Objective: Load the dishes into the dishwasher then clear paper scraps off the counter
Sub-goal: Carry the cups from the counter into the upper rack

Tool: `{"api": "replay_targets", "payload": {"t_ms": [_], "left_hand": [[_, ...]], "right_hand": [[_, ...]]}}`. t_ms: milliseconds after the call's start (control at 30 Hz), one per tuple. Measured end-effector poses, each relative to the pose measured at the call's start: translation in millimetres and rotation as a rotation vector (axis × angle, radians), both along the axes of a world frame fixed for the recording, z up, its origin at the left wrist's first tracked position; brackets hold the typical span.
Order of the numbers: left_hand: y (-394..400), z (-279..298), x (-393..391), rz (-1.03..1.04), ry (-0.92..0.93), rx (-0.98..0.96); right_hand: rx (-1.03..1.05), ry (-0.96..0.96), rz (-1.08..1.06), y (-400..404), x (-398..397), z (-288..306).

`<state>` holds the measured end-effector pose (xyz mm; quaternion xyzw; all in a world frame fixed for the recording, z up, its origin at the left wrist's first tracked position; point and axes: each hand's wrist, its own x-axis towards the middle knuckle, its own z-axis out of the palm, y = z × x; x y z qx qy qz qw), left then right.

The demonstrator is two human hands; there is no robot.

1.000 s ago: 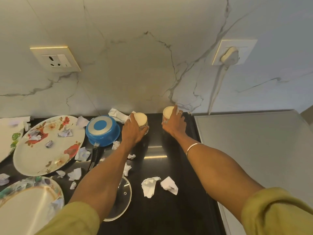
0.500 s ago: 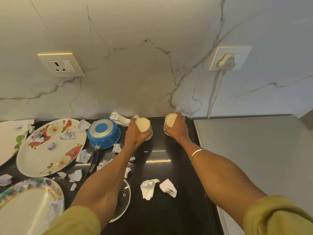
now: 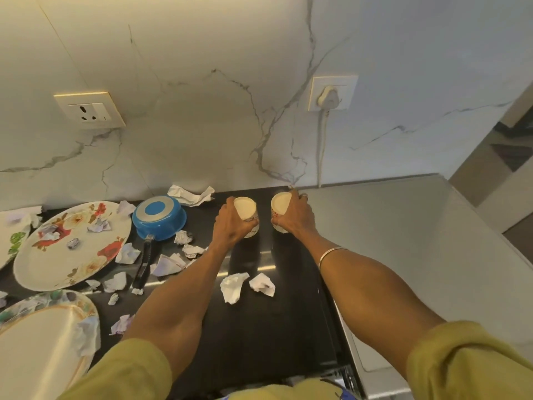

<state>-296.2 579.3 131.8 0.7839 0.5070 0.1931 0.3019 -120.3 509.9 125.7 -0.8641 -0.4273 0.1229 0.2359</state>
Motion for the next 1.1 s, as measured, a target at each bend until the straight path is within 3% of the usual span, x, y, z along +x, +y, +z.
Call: {"api": "replay_targets", "payload": {"t_ms": [400, 667, 1100], "left_hand": [[-102, 2, -18, -0.208, 0.029, 0.072], [-201, -7, -49, -0.368, 0.038, 0.042], [-380, -16, -45, -0.772, 0.112, 0.036]], "right_hand": [[-0.027, -0.019, -0.177, -146, -44, 1], [0.056, 0.022, -0.407, -277, -110, -10], [-0.013, 0.045, -0.712, -493, -143, -10]]}}
